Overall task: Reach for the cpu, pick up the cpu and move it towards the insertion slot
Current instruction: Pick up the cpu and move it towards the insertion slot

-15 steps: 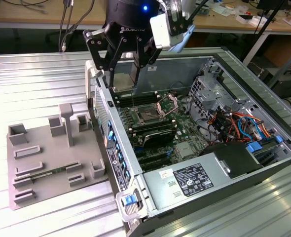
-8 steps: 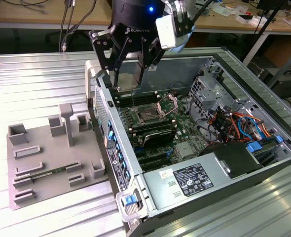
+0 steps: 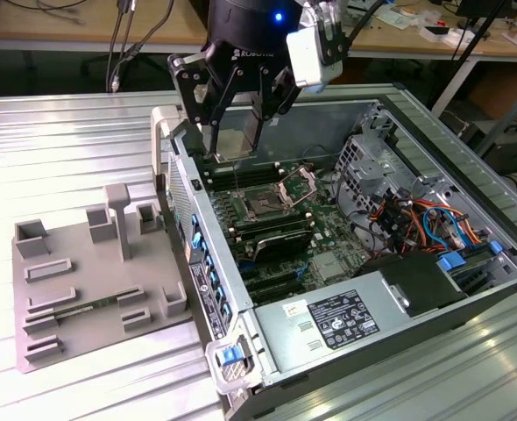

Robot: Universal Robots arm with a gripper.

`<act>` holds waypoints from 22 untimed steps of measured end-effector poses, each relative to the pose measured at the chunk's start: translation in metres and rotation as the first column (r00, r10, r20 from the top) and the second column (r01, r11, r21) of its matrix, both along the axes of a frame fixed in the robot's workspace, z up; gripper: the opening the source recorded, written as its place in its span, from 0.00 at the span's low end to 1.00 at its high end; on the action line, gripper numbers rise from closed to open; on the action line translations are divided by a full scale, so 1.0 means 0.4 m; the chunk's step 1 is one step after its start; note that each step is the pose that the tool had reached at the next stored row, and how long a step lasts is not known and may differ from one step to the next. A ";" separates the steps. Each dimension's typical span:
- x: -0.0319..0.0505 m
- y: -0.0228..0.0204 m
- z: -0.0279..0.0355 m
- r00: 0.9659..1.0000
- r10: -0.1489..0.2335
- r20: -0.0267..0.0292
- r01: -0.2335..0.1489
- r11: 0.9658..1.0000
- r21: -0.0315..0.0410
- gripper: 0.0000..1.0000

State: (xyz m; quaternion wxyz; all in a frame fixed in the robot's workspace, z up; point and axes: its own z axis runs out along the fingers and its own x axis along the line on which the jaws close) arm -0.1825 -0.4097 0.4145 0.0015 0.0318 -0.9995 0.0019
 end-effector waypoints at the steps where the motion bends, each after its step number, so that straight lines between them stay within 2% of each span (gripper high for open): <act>1: 0.004 0.000 0.000 1.000 0.000 0.000 0.000 1.000 0.000 0.54; 22: 0.052 0.000 -0.001 1.000 0.000 0.000 0.000 1.000 0.000 0.54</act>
